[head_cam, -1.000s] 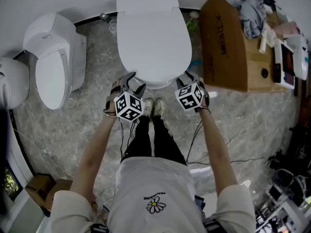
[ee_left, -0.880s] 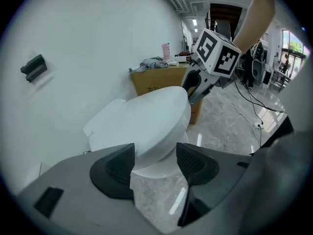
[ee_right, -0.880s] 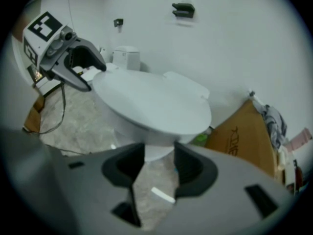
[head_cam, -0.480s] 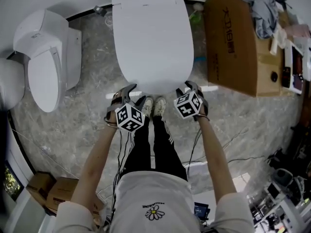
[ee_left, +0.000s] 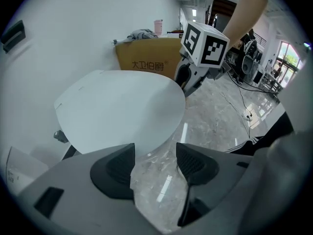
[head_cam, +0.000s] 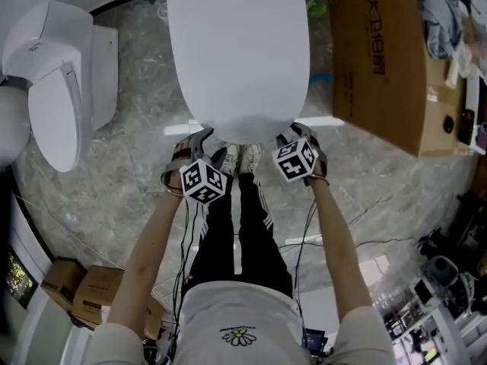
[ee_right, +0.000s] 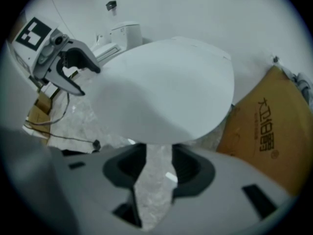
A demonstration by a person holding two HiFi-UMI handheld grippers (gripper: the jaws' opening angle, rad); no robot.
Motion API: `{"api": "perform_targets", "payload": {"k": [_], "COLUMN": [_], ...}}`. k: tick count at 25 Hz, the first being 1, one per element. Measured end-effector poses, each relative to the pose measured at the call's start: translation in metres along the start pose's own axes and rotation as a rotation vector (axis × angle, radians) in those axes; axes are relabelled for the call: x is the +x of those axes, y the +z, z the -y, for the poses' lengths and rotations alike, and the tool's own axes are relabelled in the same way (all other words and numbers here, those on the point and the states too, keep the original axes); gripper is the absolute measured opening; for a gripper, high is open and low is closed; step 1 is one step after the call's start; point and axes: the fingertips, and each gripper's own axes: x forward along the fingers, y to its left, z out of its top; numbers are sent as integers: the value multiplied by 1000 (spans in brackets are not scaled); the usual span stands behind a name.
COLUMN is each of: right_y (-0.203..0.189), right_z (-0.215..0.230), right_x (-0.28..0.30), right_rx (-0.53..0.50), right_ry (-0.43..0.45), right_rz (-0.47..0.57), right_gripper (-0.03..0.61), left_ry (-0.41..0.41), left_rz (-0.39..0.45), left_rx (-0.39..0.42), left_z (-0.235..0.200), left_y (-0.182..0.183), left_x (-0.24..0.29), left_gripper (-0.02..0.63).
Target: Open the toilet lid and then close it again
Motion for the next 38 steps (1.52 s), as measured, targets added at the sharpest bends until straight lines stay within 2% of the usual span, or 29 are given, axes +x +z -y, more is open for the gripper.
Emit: {"api": "perform_targets", "payload": {"k": [7, 11, 16, 18, 22, 25, 30, 34, 36, 38], "right_y": [-9, -8, -10, -8, -8, 18, 102, 177, 200, 217], "right_z": [1, 2, 1, 1, 5, 29, 77, 99, 96, 88], "right_x": [33, 34, 33, 28, -2, -42, -145, -258, -309, -355], "right_rx": [13, 15, 26, 47, 147, 190, 184, 160, 144, 118], "right_ry": [17, 18, 19, 8, -22, -76, -201, -318, -356, -378], "right_rz": [-24, -6, -7, -5, -1, 65, 269, 495, 594, 685], "right_gripper": [176, 173, 163, 134, 92, 87, 77, 66, 61, 60], "left_ry": [-4, 23, 25, 39, 94, 147, 244, 314, 346, 378], "left_rz": [-25, 7, -10, -23, -39, 28, 189, 358, 454, 560], "left_rx": [-26, -59, -103, -143, -285, -312, -336, -333, -327, -326], "left_z": [2, -2, -1, -4, -18, -48, -109, -143, -149, -150], "left_y": [-16, -16, -16, -16, -5, 31, 108, 179, 209, 240], "left_x": [33, 35, 37, 36, 13, -21, -99, -179, -224, -271], "left_gripper": [285, 262, 256, 256, 250, 236, 184, 164, 156, 115]}}
